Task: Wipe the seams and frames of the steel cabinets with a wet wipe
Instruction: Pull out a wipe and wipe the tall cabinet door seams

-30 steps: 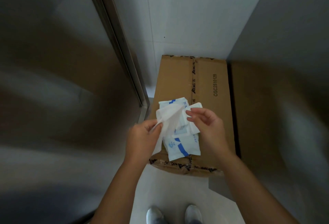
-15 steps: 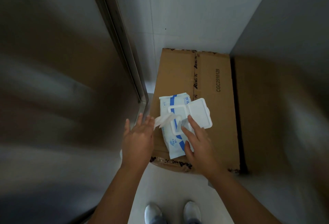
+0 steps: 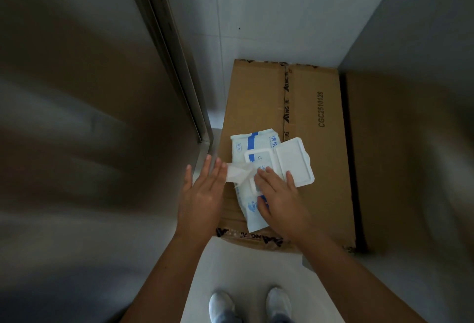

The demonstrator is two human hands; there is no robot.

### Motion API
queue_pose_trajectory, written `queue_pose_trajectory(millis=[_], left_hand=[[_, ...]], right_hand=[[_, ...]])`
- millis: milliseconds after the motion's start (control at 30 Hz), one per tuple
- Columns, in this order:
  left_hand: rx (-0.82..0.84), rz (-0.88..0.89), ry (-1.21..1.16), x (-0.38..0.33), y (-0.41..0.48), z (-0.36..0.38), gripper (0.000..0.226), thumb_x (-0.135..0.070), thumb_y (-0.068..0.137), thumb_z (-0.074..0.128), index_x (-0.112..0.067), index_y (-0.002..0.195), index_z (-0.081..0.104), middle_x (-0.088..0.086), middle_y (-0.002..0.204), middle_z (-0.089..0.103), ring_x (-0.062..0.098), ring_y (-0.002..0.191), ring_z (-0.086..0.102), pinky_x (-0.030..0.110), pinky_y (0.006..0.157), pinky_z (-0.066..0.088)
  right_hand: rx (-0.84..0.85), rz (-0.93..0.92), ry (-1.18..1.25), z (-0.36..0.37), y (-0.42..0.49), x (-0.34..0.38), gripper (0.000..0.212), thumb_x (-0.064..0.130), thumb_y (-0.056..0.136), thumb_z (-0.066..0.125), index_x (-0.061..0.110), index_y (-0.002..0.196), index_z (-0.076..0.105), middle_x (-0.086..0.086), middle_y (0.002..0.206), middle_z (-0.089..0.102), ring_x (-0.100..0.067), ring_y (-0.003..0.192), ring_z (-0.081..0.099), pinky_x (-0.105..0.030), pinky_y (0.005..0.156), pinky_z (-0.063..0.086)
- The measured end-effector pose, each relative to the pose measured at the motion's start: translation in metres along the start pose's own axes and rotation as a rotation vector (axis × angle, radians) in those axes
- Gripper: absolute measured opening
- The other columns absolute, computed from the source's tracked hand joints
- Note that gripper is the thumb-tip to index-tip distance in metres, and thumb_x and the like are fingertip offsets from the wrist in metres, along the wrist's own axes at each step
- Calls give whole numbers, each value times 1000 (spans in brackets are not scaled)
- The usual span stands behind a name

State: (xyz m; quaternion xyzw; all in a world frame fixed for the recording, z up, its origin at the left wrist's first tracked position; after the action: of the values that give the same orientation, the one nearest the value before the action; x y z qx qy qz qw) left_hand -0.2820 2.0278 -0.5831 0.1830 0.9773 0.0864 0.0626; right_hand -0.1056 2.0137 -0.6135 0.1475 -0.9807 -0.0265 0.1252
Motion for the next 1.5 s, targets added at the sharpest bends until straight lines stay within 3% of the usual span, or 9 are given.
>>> queue_pose_trajectory(millis=[267,467,767,900,1067,1167,1333,1400,1500], left_hand=[[-68,2,-40,3,3,7,66,2,48,87,6,110,65,20,115,64,41,108,58,65,89,24],[-81,9,-58,1,6,8,63,4,49,87,6,109,65,21,114,64,42,107,59,64,88,26],[-27,5,-43,-1,7,12,72,-4,43,92,6,110,64,22,114,64,41,105,60,60,87,31],[-23,-14,-59,-1,7,10,73,-2,41,92,7,109,64,23,112,64,41,103,61,58,86,34],[-32,-27,-71,0,7,10,74,0,40,91,8,109,64,24,111,64,41,102,62,56,85,35],[-34,-35,-98,-2,7,11,73,3,41,90,10,108,63,25,110,64,42,101,62,58,81,40],[-15,-46,-108,-2,3,13,75,1,39,91,10,109,63,25,110,64,41,101,62,54,84,37],[-6,-44,-102,-2,3,13,75,-1,40,92,10,109,63,25,110,64,41,101,62,54,83,39],[4,-50,-92,-3,4,12,76,-1,39,92,9,109,63,25,110,64,40,101,62,54,84,39]], right_hand=[[39,58,49,-1,32,-3,43,29,80,36,9,97,69,-7,110,67,-22,98,65,-43,86,50],[64,56,60,1,20,-2,45,30,82,36,8,109,65,-6,113,64,-22,106,63,-46,91,46],[85,41,26,-8,24,-2,38,31,81,37,11,93,67,-4,97,66,-20,91,66,-49,91,46],[180,56,62,-8,40,-6,39,32,86,46,5,109,63,-10,111,62,-26,104,59,-52,104,32],[160,57,25,-6,25,-4,48,40,82,36,10,106,65,-3,107,64,-20,99,63,-50,95,42],[159,54,28,-7,8,-4,47,40,82,36,11,107,64,-2,106,64,-20,100,64,-47,95,42],[174,12,-5,-11,13,-6,45,40,82,35,13,100,66,-1,101,65,-18,96,65,-47,96,41],[226,-10,-11,-14,26,-7,46,40,83,34,11,101,66,-3,103,64,-20,97,64,-49,99,38],[330,-5,13,-20,38,-9,51,39,89,31,7,117,59,-7,120,58,-24,115,54,-47,109,22]])
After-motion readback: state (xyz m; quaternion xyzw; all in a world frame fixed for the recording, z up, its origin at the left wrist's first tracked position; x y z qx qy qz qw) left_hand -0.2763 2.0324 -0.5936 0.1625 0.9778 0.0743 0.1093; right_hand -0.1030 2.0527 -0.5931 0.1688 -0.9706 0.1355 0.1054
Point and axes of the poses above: each hand's wrist, its own y-axis towards the middle knuckle, its own z-axis out of the palm, x = y × z, the point moved 1 cm from there along y, towards the middle knuckle
